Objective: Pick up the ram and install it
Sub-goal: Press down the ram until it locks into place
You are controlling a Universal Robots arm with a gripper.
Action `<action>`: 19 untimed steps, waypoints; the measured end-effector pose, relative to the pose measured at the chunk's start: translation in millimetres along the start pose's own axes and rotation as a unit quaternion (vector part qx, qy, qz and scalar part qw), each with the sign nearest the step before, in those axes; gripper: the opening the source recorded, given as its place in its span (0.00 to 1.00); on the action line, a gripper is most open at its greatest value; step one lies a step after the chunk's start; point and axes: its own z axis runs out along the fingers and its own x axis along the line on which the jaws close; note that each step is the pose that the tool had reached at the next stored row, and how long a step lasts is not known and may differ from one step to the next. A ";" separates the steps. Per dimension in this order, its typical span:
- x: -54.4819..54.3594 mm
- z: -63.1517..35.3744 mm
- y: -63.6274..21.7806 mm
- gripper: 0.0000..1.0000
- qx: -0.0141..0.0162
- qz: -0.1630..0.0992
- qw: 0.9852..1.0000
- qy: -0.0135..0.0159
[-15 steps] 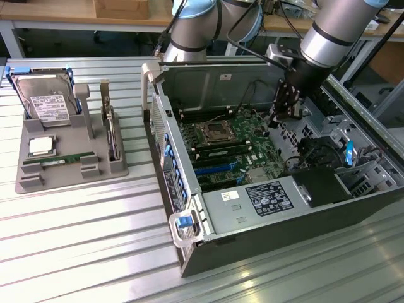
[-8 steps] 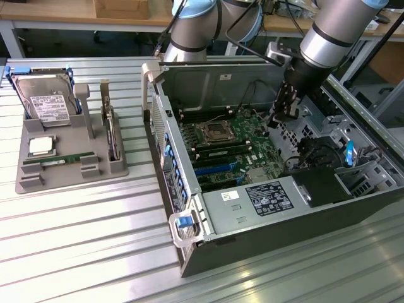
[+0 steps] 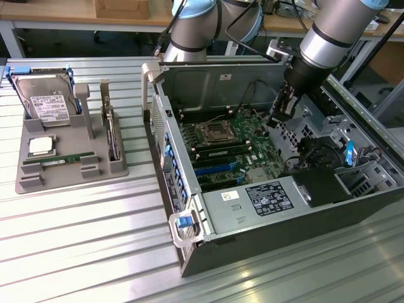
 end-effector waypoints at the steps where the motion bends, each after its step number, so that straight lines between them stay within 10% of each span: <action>1: 0.0 0.1 0.0 0.11 0.000 0.011 1.000 -0.001; 9: 0.0 0.3 0.0 0.11 0.000 0.083 0.997 -0.007; 11: 0.0 0.5 -0.1 0.11 0.000 0.117 0.993 -0.010; 15: 0.0 1.3 -0.1 0.11 0.000 0.190 0.982 -0.017; 19: 0.0 1.9 -0.2 0.11 0.000 0.263 0.965 -0.023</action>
